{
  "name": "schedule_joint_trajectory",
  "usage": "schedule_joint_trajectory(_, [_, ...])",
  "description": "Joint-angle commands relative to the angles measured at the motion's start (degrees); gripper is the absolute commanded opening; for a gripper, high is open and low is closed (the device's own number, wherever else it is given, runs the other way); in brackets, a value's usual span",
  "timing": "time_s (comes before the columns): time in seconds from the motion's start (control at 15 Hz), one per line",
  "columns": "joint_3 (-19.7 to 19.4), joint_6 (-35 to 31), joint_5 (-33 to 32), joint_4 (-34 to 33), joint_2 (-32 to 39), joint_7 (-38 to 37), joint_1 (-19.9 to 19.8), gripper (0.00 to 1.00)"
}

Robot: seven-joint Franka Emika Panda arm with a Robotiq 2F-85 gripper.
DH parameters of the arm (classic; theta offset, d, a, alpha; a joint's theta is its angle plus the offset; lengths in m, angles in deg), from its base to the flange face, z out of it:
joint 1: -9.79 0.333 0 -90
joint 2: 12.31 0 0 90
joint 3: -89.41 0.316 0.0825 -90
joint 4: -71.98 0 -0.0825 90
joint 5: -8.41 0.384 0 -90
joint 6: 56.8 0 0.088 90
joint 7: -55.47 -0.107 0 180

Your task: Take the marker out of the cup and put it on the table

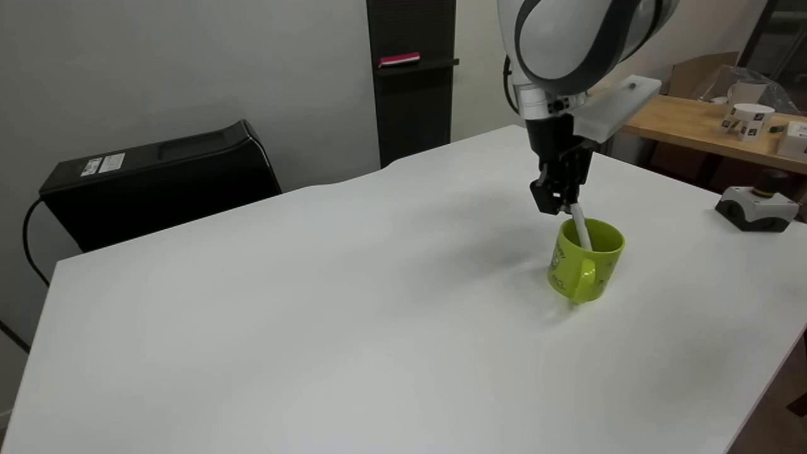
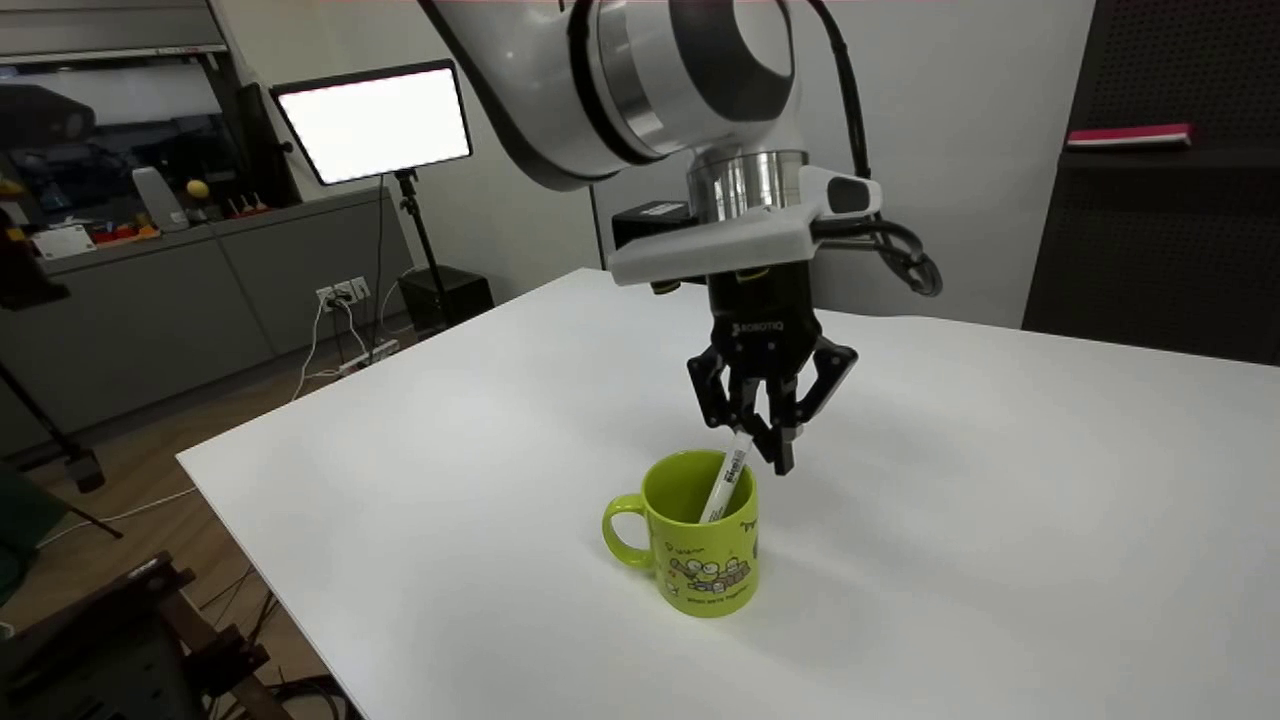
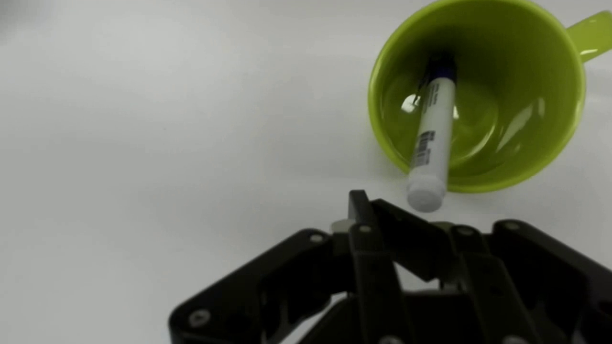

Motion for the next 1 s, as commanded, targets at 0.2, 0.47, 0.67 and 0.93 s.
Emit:
schedule_joint_trajectory(0.2, [-0.8, 6.5, -1.2, -7.0, 1.1, -3.1, 0.0, 0.01])
schedule_joint_trajectory(0.47, [0.6, 9.3, 0.0, -6.7, -0.7, -0.9, -0.7, 0.43])
schedule_joint_trajectory(0.67, [0.8, 11.0, -0.4, -5.0, -2.4, -0.8, -0.7, 0.63])
schedule_joint_trajectory(0.93, [1.3, 13.5, 0.3, -4.3, -3.4, -0.4, -1.4, 0.91])
